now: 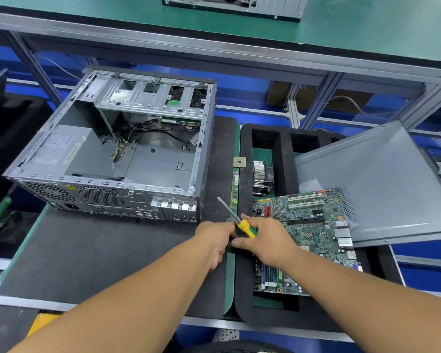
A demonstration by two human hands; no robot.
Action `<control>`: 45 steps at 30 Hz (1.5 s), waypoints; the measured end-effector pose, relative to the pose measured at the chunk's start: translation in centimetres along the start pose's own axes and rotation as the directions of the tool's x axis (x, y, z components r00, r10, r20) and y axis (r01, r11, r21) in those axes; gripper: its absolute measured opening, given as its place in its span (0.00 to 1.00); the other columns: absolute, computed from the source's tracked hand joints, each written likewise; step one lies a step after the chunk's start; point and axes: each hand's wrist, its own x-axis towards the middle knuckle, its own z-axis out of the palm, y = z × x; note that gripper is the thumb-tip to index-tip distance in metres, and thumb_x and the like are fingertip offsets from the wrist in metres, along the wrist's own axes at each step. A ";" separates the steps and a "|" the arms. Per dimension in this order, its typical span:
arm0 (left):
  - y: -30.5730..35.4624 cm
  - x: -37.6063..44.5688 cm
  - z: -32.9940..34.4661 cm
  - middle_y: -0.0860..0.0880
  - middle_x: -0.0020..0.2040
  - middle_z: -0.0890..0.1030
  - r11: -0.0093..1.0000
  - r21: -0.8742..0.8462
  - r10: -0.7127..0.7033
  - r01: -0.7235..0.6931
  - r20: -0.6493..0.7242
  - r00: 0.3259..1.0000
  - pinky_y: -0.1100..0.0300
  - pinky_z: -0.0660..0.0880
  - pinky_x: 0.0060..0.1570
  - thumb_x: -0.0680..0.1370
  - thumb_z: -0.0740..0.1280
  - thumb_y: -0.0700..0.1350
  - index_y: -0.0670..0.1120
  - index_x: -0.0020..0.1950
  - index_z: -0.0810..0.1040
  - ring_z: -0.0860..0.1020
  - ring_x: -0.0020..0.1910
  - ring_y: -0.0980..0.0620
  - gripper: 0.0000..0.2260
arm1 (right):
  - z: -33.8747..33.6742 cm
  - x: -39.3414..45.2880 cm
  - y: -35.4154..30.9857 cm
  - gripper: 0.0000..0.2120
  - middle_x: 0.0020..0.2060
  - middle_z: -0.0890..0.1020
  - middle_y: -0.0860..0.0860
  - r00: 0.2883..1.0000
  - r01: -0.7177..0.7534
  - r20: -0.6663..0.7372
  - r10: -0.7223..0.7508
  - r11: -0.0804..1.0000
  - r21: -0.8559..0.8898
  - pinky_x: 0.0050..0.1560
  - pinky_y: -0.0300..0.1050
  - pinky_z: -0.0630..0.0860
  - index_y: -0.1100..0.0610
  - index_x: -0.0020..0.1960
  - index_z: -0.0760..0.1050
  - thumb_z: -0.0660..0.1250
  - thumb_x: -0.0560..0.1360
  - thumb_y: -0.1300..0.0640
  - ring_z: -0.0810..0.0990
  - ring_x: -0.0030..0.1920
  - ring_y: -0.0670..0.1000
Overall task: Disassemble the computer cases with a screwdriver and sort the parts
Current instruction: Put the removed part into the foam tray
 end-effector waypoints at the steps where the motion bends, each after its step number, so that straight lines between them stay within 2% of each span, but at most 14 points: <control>1: 0.0 0.0 0.2 0.49 0.27 0.65 1.000 -0.009 0.014 -0.014 -0.033 0.999 0.67 0.56 0.25 0.75 0.69 0.45 0.45 0.42 0.76 0.59 0.22 0.51 0.05 | -0.1 0.0 0.0 0.28 0.74 0.72 0.40 1.000 0.004 0.004 -0.004 1.000 0.003 0.65 0.37 0.67 0.48 0.66 0.80 0.81 0.68 0.43 0.73 0.70 0.42; 5: -0.3 0.5 0.6 0.47 0.31 0.73 0.997 0.017 0.082 -0.081 -0.123 0.989 0.66 0.60 0.26 0.78 0.69 0.51 0.38 0.56 0.81 0.65 0.26 0.50 0.17 | -0.1 -0.1 -0.1 0.23 0.74 0.71 0.40 0.999 0.035 0.002 -0.035 0.999 -0.025 0.60 0.35 0.69 0.48 0.61 0.82 0.79 0.69 0.42 0.74 0.66 0.39; 9: 0.1 0.3 0.2 0.47 0.27 0.70 0.989 0.119 0.093 -0.085 -0.070 0.993 0.69 0.58 0.23 0.77 0.69 0.48 0.45 0.40 0.75 0.61 0.20 0.51 0.09 | -0.2 -0.2 -0.2 0.08 0.75 0.71 0.42 0.999 0.042 0.029 -0.042 0.999 -0.009 0.51 0.42 0.79 0.45 0.45 0.82 0.78 0.71 0.45 0.83 0.55 0.42; 13: 0.1 0.1 0.0 0.49 0.25 0.66 0.979 0.183 0.094 -0.087 -0.029 0.995 0.69 0.57 0.22 0.77 0.68 0.43 0.46 0.38 0.73 0.60 0.18 0.52 0.09 | -0.3 -0.2 -0.2 0.11 0.76 0.69 0.39 0.998 0.023 0.065 -0.021 0.999 -0.031 0.38 0.45 0.79 0.45 0.39 0.76 0.78 0.73 0.47 0.84 0.40 0.46; 18: 0.4 -0.2 0.0 0.48 0.30 0.71 0.924 0.312 0.238 -0.221 -0.016 0.971 0.67 0.57 0.17 0.79 0.65 0.40 0.43 0.39 0.75 0.66 0.26 0.50 0.09 | -0.9 0.0 -0.6 0.14 0.74 0.73 0.43 0.996 0.061 0.073 -0.054 0.994 -0.096 0.43 0.54 0.83 0.52 0.36 0.76 0.77 0.73 0.47 0.86 0.54 0.55; 23: 0.4 -0.4 0.0 0.50 0.28 0.70 0.909 0.336 0.264 -0.246 -0.011 0.964 0.67 0.56 0.18 0.75 0.65 0.38 0.44 0.34 0.73 0.65 0.27 0.51 0.09 | -1.3 0.2 -0.7 0.19 0.73 0.75 0.45 0.995 0.072 0.079 -0.062 0.990 -0.124 0.39 0.55 0.82 0.61 0.37 0.76 0.78 0.72 0.48 0.86 0.50 0.58; 25: 0.3 -0.3 -0.1 0.50 0.27 0.70 0.914 0.324 0.265 -0.245 -0.016 0.964 0.67 0.56 0.20 0.74 0.66 0.39 0.45 0.34 0.74 0.65 0.26 0.50 0.08 | -1.6 0.3 -1.0 0.21 0.67 0.80 0.49 0.993 0.080 0.099 -0.064 0.984 -0.160 0.41 0.54 0.82 0.63 0.38 0.75 0.78 0.72 0.47 0.86 0.54 0.56; 28: 0.2 -0.3 -0.1 0.48 0.30 0.71 0.906 0.340 0.270 -0.250 -0.011 0.963 0.65 0.58 0.25 0.73 0.66 0.40 0.46 0.38 0.78 0.66 0.28 0.49 0.05 | -2.2 0.4 -1.8 0.16 0.52 0.86 0.53 0.990 0.124 0.101 -0.100 0.952 -0.280 0.39 0.45 0.80 0.58 0.38 0.78 0.75 0.73 0.46 0.84 0.38 0.49; 31: 0.3 -0.2 -0.1 0.49 0.30 0.70 0.895 0.363 0.282 -0.260 -0.006 0.960 0.66 0.57 0.24 0.73 0.66 0.41 0.47 0.37 0.76 0.65 0.28 0.49 0.05 | -2.4 0.3 -2.3 0.11 0.34 0.83 0.53 0.988 0.134 0.107 -0.111 0.960 -0.244 0.37 0.50 0.81 0.55 0.37 0.78 0.72 0.73 0.50 0.79 0.30 0.51; 35: 0.7 0.0 -0.4 0.49 0.31 0.73 0.837 0.457 0.321 -0.300 0.032 0.946 0.64 0.62 0.25 0.76 0.67 0.45 0.46 0.35 0.72 0.68 0.28 0.50 0.10 | -2.2 0.5 -1.7 0.07 0.29 0.80 0.53 0.988 0.127 0.106 -0.114 0.983 -0.134 0.33 0.55 0.79 0.52 0.36 0.76 0.70 0.71 0.52 0.73 0.27 0.48; 37: 1.2 0.0 -0.5 0.48 0.36 0.78 0.774 0.546 0.357 -0.323 0.046 0.933 0.61 0.66 0.31 0.78 0.65 0.47 0.47 0.37 0.75 0.73 0.31 0.49 0.10 | -2.2 0.3 -0.8 0.08 0.35 0.83 0.48 0.985 0.109 0.142 -0.100 0.992 -0.059 0.36 0.48 0.81 0.45 0.48 0.82 0.72 0.69 0.50 0.76 0.31 0.45; 39: 1.7 0.0 -0.7 0.47 0.38 0.79 0.711 0.612 0.388 -0.346 0.070 0.919 0.59 0.68 0.32 0.79 0.63 0.47 0.47 0.37 0.76 0.75 0.33 0.48 0.11 | -1.9 0.1 0.4 0.31 0.59 0.82 0.41 0.979 0.131 0.170 -0.116 0.989 -0.075 0.51 0.36 0.78 0.39 0.70 0.75 0.76 0.68 0.46 0.81 0.49 0.39; 41: 1.9 0.0 -0.7 0.46 0.41 0.81 0.652 0.668 0.392 -0.359 0.109 0.913 0.58 0.71 0.34 0.80 0.61 0.45 0.47 0.38 0.76 0.77 0.36 0.47 0.11 | -1.5 -0.1 1.0 0.35 0.68 0.75 0.36 0.986 0.137 0.108 -0.124 0.983 -0.121 0.53 0.29 0.73 0.38 0.74 0.71 0.77 0.70 0.47 0.80 0.54 0.35; 45: 1.7 0.2 -0.6 0.44 0.55 0.81 0.540 0.761 0.413 -0.358 0.130 0.901 0.51 0.79 0.54 0.82 0.60 0.45 0.46 0.52 0.72 0.81 0.53 0.42 0.04 | -1.2 0.0 1.2 0.12 0.36 0.82 0.44 0.994 0.082 -0.070 -0.088 0.994 -0.076 0.29 0.40 0.77 0.38 0.54 0.78 0.74 0.74 0.52 0.80 0.29 0.43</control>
